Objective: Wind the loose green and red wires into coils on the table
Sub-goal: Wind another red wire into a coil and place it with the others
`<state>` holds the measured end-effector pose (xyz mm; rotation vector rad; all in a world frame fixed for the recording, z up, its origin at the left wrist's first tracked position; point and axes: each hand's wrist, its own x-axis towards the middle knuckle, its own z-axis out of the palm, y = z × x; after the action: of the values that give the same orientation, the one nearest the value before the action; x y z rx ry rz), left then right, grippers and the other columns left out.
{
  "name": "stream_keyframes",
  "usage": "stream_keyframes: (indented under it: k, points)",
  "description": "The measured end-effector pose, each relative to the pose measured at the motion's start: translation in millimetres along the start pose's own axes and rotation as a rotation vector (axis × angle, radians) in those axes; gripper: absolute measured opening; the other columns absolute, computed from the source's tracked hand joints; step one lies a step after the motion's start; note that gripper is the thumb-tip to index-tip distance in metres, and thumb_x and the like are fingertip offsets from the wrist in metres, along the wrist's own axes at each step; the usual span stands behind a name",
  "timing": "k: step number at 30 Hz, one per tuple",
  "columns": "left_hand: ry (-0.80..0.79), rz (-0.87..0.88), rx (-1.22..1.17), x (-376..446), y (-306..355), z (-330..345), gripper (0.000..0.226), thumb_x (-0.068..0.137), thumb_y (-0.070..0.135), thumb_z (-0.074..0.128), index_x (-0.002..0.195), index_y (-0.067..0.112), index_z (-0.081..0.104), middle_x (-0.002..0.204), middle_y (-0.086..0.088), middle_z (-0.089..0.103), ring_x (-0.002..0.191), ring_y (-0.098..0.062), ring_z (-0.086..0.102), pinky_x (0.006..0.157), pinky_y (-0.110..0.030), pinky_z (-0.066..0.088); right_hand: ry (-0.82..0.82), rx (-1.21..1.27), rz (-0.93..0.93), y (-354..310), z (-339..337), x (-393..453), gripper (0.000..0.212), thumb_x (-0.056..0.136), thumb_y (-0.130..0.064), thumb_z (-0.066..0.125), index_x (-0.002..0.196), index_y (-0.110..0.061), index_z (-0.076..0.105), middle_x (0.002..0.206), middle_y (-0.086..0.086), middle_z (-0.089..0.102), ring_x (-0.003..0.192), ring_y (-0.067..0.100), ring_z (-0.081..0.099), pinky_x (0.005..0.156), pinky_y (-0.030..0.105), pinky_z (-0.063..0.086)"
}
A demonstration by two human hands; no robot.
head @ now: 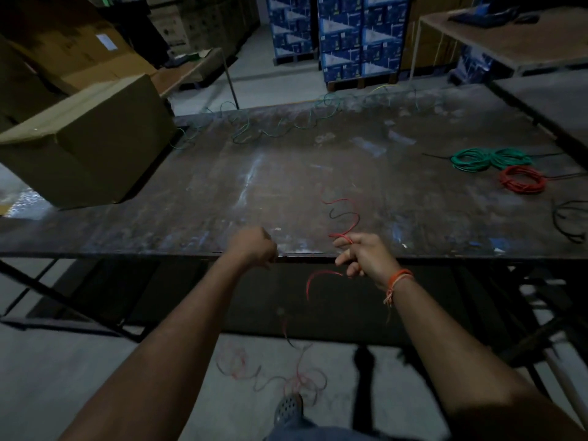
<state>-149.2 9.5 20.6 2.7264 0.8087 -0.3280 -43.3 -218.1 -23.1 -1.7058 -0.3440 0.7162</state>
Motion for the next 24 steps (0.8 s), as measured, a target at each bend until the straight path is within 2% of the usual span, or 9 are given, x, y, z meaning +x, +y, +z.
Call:
stream_keyframes:
  k: [2,4,6,8,10,15,19,21,24]
  points:
    - [0.138,0.023,-0.200,2,6,6,0.016,0.082,0.018,0.065,0.095,0.018,0.074,0.084,0.002,0.074,0.088,-0.020,0.071,0.079,-0.030,0.057,-0.016,-0.014,-0.030,3,-3,-2,0.038,0.087,0.010,0.039,0.102,-0.006,0.070,0.078,0.018,0.071,0.038,0.015,0.046,0.037,0.019,0.033]
    - [0.179,0.150,-0.259,4,15,11,0.035,0.084,0.012,0.063,0.118,0.020,0.066,0.103,-0.002,0.072,0.098,-0.020,0.068,0.082,-0.026,0.052,-0.042,-0.049,-0.061,5,-6,-4,0.038,0.085,0.011,0.039,0.098,-0.004,0.072,0.075,0.018,0.070,0.040,0.014,0.041,0.039,0.022,0.032]
    - [0.185,0.297,-0.232,3,24,16,0.055,0.083,0.013,0.068,0.136,0.021,0.056,0.124,-0.009,0.061,0.113,-0.022,0.059,0.090,-0.025,0.045,-0.075,-0.090,-0.076,3,-9,-7,0.038,0.084,0.013,0.038,0.094,0.000,0.073,0.070,0.017,0.070,0.039,0.011,0.042,0.040,0.021,0.032]
    - [0.201,0.378,-0.190,8,26,25,0.068,0.080,0.019,0.073,0.143,0.025,0.049,0.136,-0.013,0.048,0.127,-0.026,0.048,0.104,-0.028,0.040,-0.118,-0.078,-0.086,-3,-9,-12,0.038,0.084,0.017,0.035,0.089,0.004,0.070,0.064,0.010,0.068,0.040,0.004,0.048,0.040,0.017,0.032]
    - [0.207,0.368,-0.243,12,26,34,0.072,0.080,0.022,0.075,0.145,0.024,0.046,0.142,-0.013,0.040,0.133,-0.028,0.042,0.112,-0.033,0.036,-0.132,-0.033,-0.100,-8,-8,-15,0.037,0.085,0.020,0.032,0.085,0.007,0.067,0.065,0.004,0.068,0.045,0.002,0.055,0.043,0.017,0.034]
    - [0.399,0.287,-0.700,21,26,44,0.046,0.087,0.016,0.072,0.130,0.014,0.055,0.129,-0.005,0.050,0.117,-0.017,0.053,0.096,-0.036,0.049,-0.118,-0.038,-0.166,-15,-18,-17,0.041,0.085,0.020,0.033,0.073,0.000,0.067,0.066,0.005,0.068,0.056,0.007,0.060,0.051,0.018,0.043]
    - [0.364,0.222,-1.250,23,30,39,0.016,0.094,0.008,0.064,0.110,0.014,0.065,0.107,-0.002,0.070,0.101,-0.014,0.066,0.083,-0.028,0.050,-0.099,-0.086,-0.211,-11,-26,-14,0.044,0.085,0.019,0.036,0.070,-0.007,0.068,0.062,-0.001,0.068,0.059,0.006,0.062,0.055,0.017,0.045]
    - [0.365,0.214,-1.351,23,31,36,0.016,0.098,0.003,0.057,0.103,0.014,0.067,0.100,-0.003,0.073,0.096,-0.012,0.068,0.079,-0.025,0.050,-0.082,-0.124,-0.236,-6,-26,-14,0.044,0.086,0.019,0.039,0.073,-0.009,0.069,0.066,-0.002,0.071,0.062,0.005,0.065,0.058,0.016,0.046]
    - [0.307,0.266,-1.400,26,32,38,0.024,0.096,-0.006,0.053,0.112,0.008,0.064,0.102,-0.010,0.073,0.095,-0.016,0.071,0.080,-0.021,0.053,-0.065,-0.179,-0.298,0,-24,-17,0.040,0.085,0.019,0.048,0.077,-0.013,0.068,0.070,-0.003,0.071,0.069,0.005,0.069,0.064,0.013,0.047]
